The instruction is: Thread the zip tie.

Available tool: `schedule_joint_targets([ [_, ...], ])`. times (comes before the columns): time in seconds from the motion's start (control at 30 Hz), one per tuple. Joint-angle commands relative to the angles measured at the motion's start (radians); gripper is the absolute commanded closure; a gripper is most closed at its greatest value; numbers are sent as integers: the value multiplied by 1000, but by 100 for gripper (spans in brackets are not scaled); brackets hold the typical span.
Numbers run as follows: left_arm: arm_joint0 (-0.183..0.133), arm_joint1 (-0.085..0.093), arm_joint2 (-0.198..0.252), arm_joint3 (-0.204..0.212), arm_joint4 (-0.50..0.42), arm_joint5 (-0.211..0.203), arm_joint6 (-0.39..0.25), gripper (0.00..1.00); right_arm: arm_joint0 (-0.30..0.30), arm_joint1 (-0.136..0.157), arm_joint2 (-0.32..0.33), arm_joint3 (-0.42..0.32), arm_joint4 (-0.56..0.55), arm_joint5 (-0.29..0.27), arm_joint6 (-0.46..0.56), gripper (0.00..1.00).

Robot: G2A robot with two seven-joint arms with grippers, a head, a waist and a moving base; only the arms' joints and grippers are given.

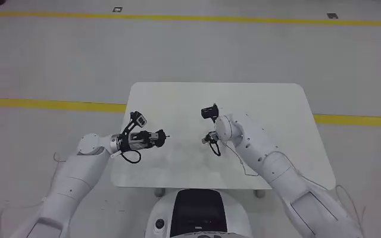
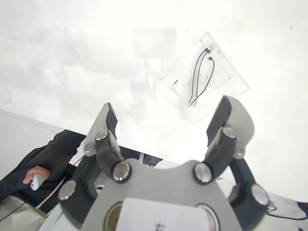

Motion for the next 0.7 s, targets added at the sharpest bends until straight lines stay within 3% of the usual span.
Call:
schedule_joint_targets([
  [0.0,0,0,0,0,0,0,0,100,0,0,0,-1,0,1,0,0],
  [0.47,0,0,0,0,0,0,0,100,-18,4,9,-11,-17,-24,-34,0],
  [0.67,0,0,0,0,0,0,0,100,-35,14,36,-35,-38,-63,-52,0],
])
